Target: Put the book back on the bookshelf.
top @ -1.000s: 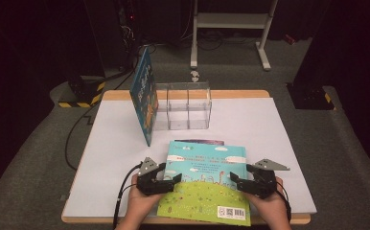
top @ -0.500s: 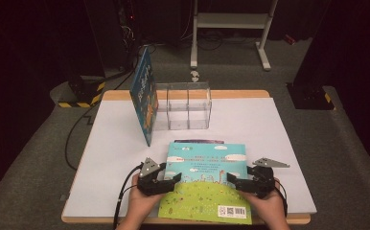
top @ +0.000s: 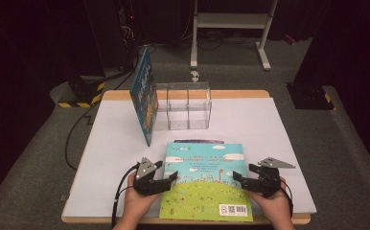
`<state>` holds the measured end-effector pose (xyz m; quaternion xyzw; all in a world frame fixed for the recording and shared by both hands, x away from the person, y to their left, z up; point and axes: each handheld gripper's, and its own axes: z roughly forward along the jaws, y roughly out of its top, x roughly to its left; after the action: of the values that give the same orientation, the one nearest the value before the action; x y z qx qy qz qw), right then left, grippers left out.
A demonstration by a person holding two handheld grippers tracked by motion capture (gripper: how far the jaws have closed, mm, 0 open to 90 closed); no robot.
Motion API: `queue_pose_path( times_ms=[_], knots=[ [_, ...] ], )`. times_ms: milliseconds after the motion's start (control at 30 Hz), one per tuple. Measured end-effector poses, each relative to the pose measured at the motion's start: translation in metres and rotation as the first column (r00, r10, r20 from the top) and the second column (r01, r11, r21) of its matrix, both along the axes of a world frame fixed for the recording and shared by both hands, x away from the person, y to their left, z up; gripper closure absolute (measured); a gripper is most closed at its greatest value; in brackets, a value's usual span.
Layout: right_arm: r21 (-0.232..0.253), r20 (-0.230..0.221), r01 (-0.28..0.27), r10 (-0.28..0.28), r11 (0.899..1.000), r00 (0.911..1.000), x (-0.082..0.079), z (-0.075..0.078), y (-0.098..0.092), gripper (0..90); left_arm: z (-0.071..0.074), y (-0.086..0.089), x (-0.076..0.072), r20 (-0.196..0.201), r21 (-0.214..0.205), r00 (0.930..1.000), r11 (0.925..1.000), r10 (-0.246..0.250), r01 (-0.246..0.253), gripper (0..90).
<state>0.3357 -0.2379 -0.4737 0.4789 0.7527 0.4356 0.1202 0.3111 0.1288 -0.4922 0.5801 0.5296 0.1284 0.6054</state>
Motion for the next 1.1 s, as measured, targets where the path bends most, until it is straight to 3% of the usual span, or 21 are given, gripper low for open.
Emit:
queue_pose_path(
  times_ms=[67,233,333,433,667,800,1100],
  knots=[
    [0.023,-0.012,-0.003,0.003,1.000,0.9999,-0.003,-0.002,-0.003,20.0,-0.003,0.002,-0.004,-0.024,-0.039,0.9996,0.9992,-0.011,0.010,23.2],
    [0.040,-0.034,-0.033,0.034,0.999,0.9989,-0.008,-0.002,0.000,20.0,-0.007,-0.003,-0.008,-0.053,-0.089,0.9969,0.9946,-0.057,0.053,20.1],
    [0.035,-0.026,-0.054,0.055,0.998,0.9982,-0.009,-0.002,0.007,20.1,-0.007,-0.007,-0.008,-0.057,-0.072,0.9969,0.9962,-0.054,0.050,15.6],
    [0.011,-0.020,-0.037,0.037,0.999,0.9991,-0.011,0.000,0.012,20.1,-0.005,-0.008,-0.008,-0.054,-0.047,0.9973,0.9978,-0.050,0.048,16.2],
    [-0.026,0.000,-0.002,0.002,1.000,1.0000,-0.010,0.002,0.013,20.4,-0.005,-0.012,0.000,-0.053,-0.057,0.9972,0.9972,-0.053,0.050,17.9],
    [-0.021,-0.001,0.007,-0.007,1.000,1.0000,-0.005,0.002,0.011,20.3,-0.004,-0.015,0.006,-0.050,-0.058,0.9974,0.9971,-0.051,0.048,18.4],
    [-0.013,-0.024,0.030,-0.030,0.999,0.9993,0.024,0.002,0.004,21.0,-0.002,-0.023,0.033,-0.057,-0.046,0.9972,0.9980,-0.047,0.044,18.4]
  ],
)
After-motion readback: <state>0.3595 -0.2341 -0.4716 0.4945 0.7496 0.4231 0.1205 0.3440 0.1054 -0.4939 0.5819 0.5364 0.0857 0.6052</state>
